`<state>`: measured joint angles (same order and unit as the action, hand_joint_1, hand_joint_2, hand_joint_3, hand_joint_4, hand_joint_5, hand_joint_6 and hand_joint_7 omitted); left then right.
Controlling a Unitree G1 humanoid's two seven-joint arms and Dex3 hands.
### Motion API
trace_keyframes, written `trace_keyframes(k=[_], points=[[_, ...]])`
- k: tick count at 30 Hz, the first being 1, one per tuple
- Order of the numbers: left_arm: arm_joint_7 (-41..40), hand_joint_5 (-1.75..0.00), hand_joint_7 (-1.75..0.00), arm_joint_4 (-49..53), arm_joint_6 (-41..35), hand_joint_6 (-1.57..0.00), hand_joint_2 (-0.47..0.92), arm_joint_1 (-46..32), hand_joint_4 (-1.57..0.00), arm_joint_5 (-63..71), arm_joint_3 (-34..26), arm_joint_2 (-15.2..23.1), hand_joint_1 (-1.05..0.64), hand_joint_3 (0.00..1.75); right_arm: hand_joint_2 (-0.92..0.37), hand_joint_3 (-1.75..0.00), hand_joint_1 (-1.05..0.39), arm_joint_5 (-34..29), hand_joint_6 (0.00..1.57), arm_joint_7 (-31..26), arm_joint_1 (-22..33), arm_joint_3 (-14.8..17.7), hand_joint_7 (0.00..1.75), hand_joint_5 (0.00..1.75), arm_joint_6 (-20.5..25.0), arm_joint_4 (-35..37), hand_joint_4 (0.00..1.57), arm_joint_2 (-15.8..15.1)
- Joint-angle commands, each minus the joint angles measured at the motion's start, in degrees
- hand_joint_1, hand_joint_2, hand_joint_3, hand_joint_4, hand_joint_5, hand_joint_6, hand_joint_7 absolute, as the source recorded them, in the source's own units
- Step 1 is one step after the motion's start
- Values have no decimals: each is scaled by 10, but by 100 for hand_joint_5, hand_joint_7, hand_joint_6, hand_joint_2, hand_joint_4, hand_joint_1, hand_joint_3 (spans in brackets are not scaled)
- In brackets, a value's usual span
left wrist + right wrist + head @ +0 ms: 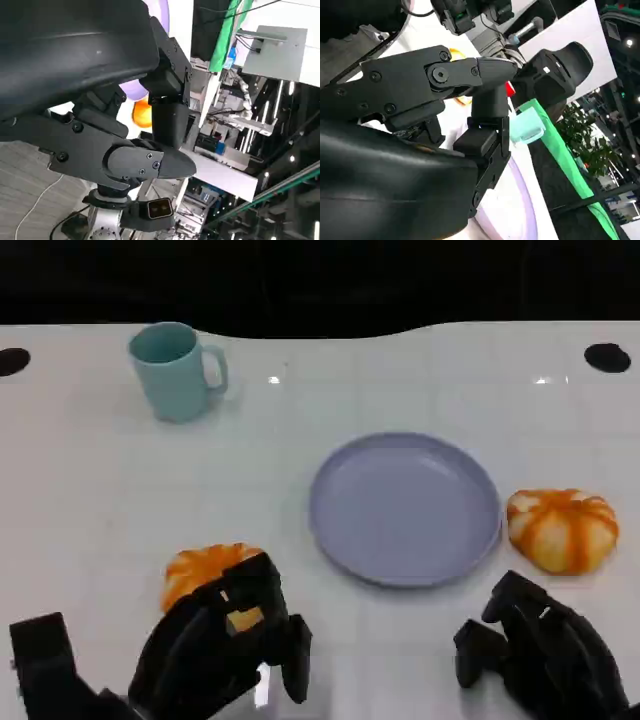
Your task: Grasp the bread from the table and place it into the plate.
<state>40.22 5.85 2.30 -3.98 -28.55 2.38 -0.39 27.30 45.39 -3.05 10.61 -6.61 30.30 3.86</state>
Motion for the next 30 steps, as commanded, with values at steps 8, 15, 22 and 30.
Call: trace_keyframes(k=[8,15,22,30], points=[[6,-175,-175,1,9,-64,92,-3,-90,4,-5,5,-65,26,-92,-27,-55,-2,68,-4,4,2,143,166,-3,2,78,-7],[6,-175,-175,0,7,-64,92,-4,-90,2,-5,6,-65,26,-92,-27,-55,-1,68,-3,5,2,143,166,-2,0,78,-7],[3,-175,-175,-1,6,-64,92,-4,-90,4,-4,6,-66,26,-92,-27,-56,-2,68,-4,3,3,144,166,-2,2,78,-7],[13,-175,-165,-8,28,-52,92,2,-77,6,-9,11,-73,32,-92,-27,-55,-1,68,-5,5,2,143,166,-1,-2,78,-4]])
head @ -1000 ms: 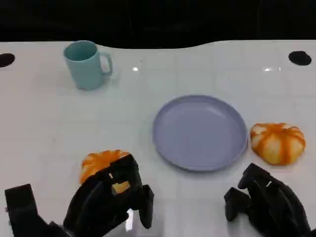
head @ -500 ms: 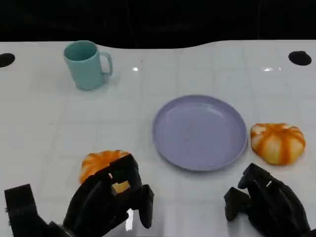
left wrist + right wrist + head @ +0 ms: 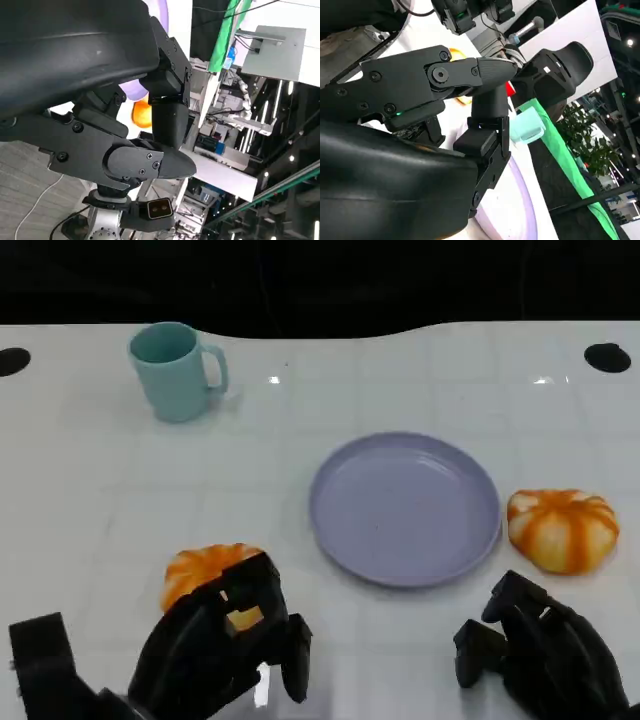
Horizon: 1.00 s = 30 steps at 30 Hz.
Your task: Grasp the bread from the table and place it into the plate.
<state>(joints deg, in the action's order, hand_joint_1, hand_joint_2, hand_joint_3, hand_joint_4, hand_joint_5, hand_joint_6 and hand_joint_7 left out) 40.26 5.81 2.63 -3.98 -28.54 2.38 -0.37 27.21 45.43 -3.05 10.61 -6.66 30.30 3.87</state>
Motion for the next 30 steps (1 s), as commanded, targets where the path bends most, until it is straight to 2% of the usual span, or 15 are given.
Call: trace_keyframes(k=[1,2,4,6,7,9,11,13,18,23,25,30], points=[[14,-173,-149,-5,40,-48,92,8,-66,14,-11,14,-73,32,-92,-26,-55,0,68,-6,5,1,143,166,-1,-4,78,-4],[12,-169,-137,-1,68,-47,92,15,-61,32,-12,20,-74,32,-92,-26,-55,0,68,-7,6,1,143,167,1,-5,78,-4],[6,-149,-104,5,127,-42,92,28,-52,77,-14,35,-76,35,-92,-26,-55,2,68,-6,5,1,143,167,3,-5,78,-4],[-8,-133,-81,0,174,-42,92,36,-48,132,-14,62,-79,33,-92,-25,-55,2,68,-6,4,1,143,167,2,-3,78,-3],[-14,-118,-63,-6,186,-40,92,38,-43,154,-15,76,-79,31,-92,-25,-56,2,68,-6,3,1,143,167,2,-3,78,-3],[-28,-95,-41,-27,198,-37,92,38,-36,186,-17,98,-73,20,-92,-25,-55,1,68,-7,3,0,142,167,2,-4,78,-3],[-49,-87,-34,-48,214,-37,92,36,-35,229,-20,118,-71,16,-92,-25,-55,1,68,-8,4,0,142,167,2,-5,78,-3],[-84,-77,-22,-73,242,-32,92,34,-25,298,-27,143,-71,14,-92,-26,-55,1,68,-8,3,-1,142,167,3,-6,77,-3],[-166,-71,-13,-141,263,-27,92,29,-16,488,-42,208,-74,15,-92,-25,-55,1,69,-13,5,-2,140,163,8,-11,79,-3],[-201,-57,-4,-205,212,-24,92,35,-11,681,-25,255,-78,11,-92,-26,-56,1,69,-8,4,-1,140,164,-1,-4,79,-1],[-208,-54,-3,-212,190,-24,92,41,-13,731,-10,263,-79,9,-92,-26,-56,0,69,-7,4,-2,141,164,-6,-3,79,-1],[-202,-32,-1,-207,132,-27,92,66,-26,835,34,270,-79,2,-92,-27,-56,-4,68,-12,8,-4,141,165,-6,-9,79,-2]])
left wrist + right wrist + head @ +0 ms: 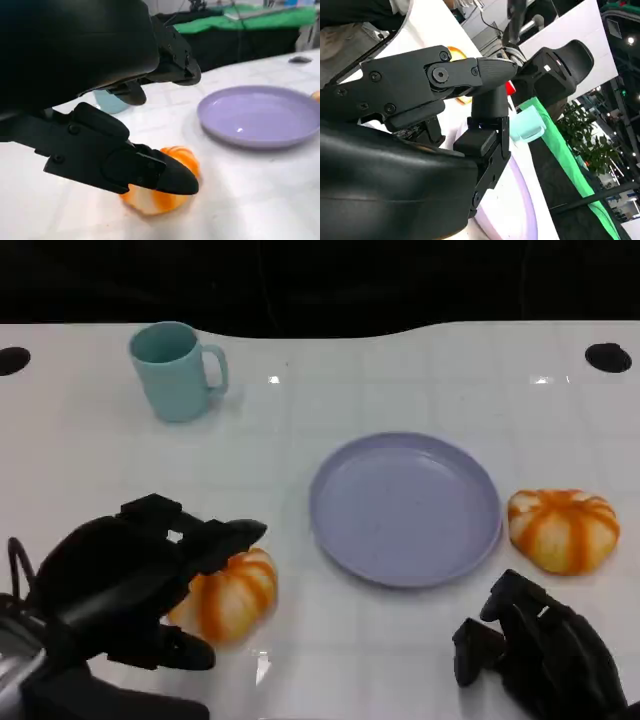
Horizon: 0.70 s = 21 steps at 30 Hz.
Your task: Grasp the bread from the table and place it into the plate.
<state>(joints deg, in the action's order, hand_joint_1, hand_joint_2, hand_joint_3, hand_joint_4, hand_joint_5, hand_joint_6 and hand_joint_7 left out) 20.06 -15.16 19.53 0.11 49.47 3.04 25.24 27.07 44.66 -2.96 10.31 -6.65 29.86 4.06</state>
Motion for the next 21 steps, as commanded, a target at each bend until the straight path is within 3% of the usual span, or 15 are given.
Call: trace_keyframes(k=[1,15,21], points=[[2,-28,-1,14,-48,-28,91,34,-28,69,40,13,-79,1,-92,-27,-56,-4,69,-5,7,-1,142,165,-6,-6,79,-4],[-45,-19,-2,238,-120,-29,91,150,-31,100,167,-7,-74,0,-92,-24,-55,4,69,-3,13,2,140,164,8,-15,79,-2],[-58,-19,-3,336,-123,-40,91,189,-44,85,213,-14,-62,0,-92,-24,-56,4,69,-6,17,0,140,165,13,-23,79,-3]])
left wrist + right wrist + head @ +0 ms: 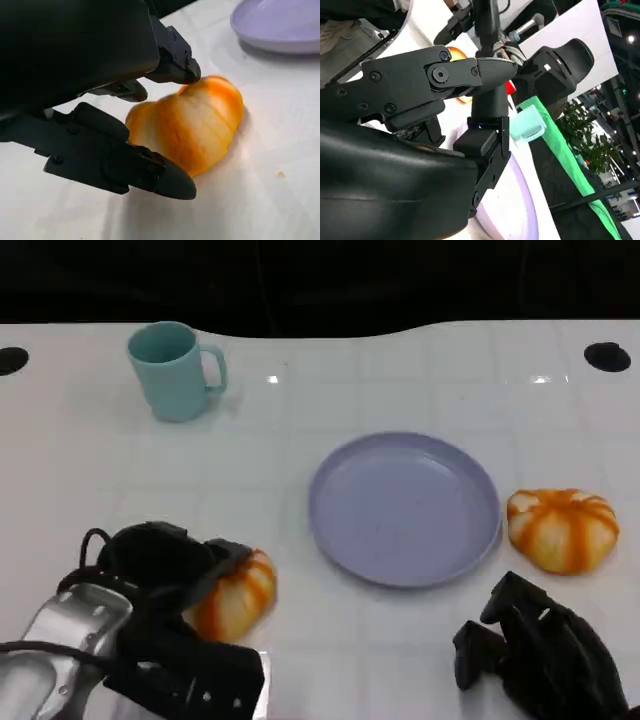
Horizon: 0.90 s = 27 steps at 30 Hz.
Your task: Grasp the bread from the table and place it into the plate.
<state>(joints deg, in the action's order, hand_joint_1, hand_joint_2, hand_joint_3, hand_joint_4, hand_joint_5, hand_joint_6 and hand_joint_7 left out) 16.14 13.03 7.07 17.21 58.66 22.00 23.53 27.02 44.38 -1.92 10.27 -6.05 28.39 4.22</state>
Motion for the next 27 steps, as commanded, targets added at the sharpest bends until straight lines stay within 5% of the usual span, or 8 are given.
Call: trace_keyframes(k=[1,4,8,9,11,14,21,27], points=[[-27,-20,-3,73,9,-41,92,25,-48,-11,30,4,-58,0,-92,-24,-56,4,69,-4,7,0,140,165,8,-9,79,-5],[-70,-61,-2,136,49,-53,92,42,-64,-35,43,5,-30,13,-92,-23,-55,3,69,-5,9,1,139,166,5,-10,78,-4],[-215,-133,-21,231,106,-119,90,63,-86,-40,59,-2,-28,40,-92,-24,-55,6,69,-4,11,2,140,168,10,-13,78,-4],[-263,-149,-38,256,122,-121,88,69,-86,-39,63,-4,-27,45,-92,-24,-55,6,69,-4,11,2,140,168,10,-13,78,-4],[-323,-168,-119,289,145,-94,82,78,-86,-42,71,-6,-27,62,-92,-24,-55,5,69,-3,10,2,140,168,9,-12,78,-5],[-398,-174,-169,324,184,-71,71,88,-83,-60,69,-8,-26,92,-92,-23,-56,5,69,0,8,3,140,168,8,-7,77,-6],[-525,-175,-175,344,241,-71,57,92,-86,-121,30,-35,-25,124,-92,-24,-57,4,70,0,10,1,140,167,9,-10,78,-9],[-473,-175,-175,295,266,-67,41,86,-86,-232,-28,-61,-24,143,-92,-25,-56,6,70,7,13,2,141,167,8,-9,79,-10]])
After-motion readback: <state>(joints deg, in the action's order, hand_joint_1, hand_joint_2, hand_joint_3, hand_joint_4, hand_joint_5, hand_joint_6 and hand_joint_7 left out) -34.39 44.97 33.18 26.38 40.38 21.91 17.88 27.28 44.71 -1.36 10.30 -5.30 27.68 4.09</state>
